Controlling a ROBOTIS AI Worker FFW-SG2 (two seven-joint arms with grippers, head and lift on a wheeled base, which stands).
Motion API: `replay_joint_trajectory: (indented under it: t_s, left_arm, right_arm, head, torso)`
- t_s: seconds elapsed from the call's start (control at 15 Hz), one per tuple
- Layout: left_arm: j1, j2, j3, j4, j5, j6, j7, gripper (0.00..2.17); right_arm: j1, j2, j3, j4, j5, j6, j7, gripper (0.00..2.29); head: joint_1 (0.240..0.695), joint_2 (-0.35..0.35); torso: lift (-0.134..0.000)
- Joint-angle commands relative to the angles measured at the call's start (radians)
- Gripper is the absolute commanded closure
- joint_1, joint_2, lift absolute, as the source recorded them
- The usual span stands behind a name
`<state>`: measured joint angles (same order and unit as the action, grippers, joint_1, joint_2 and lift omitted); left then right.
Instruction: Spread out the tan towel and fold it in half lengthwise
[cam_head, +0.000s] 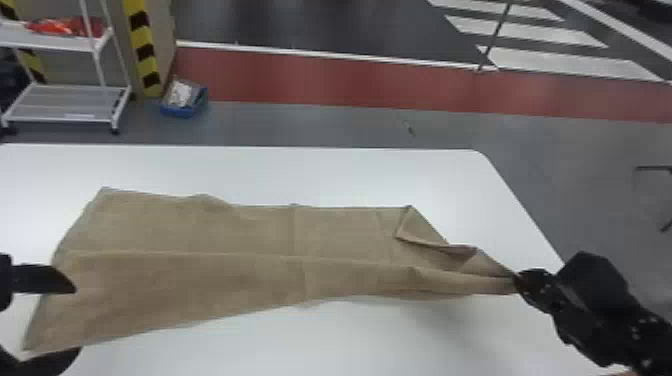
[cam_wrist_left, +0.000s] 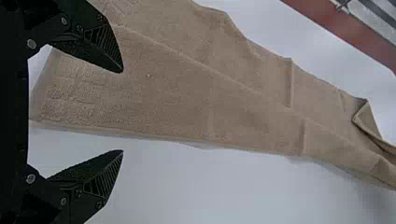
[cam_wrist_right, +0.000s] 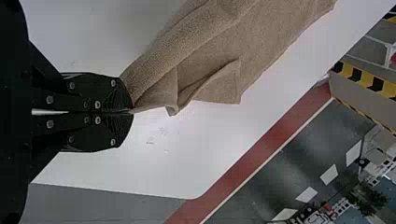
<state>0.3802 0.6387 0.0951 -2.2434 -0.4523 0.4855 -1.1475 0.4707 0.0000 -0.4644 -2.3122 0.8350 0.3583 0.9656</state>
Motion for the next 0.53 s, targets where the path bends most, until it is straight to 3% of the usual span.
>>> replay_joint_trajectory:
  t_s: [0.0,0.13,0.27,0.47]
  left_arm:
    - [-0.006,0.022,-0.006,0.031,-0.028,-0.005,-0.035,0.33]
    - [-0.015,0.027,-0.026,0.073,-0.065,-0.014,-0.034,0.36]
    - [-0.04,0.036,-0.052,0.119,-0.088,-0.023,-0.038,0.54]
    - [-0.069,0.047,-0.1,0.157,-0.121,-0.026,-0.037,0.54]
  right_arm:
    - [-0.003,0.001,0.004,0.008,0.001,-0.003,-0.001,1.33]
    - [-0.009,0.001,0.009,0.019,0.003,-0.003,-0.002,1.33]
    - [-0.009,0.001,0.013,0.022,0.003,-0.006,-0.004,1.33]
    - [-0.009,0.001,0.013,0.028,0.001,-0.006,-0.005,1.33]
  head:
    - [0.695,-0.201]
    - [0.695,-0.189]
    - [0.695,-0.165]
    - [0.695,-0.147]
  torso:
    - [-0.128]
    - [-0.128]
    - [-0.128]
    - [-0.128]
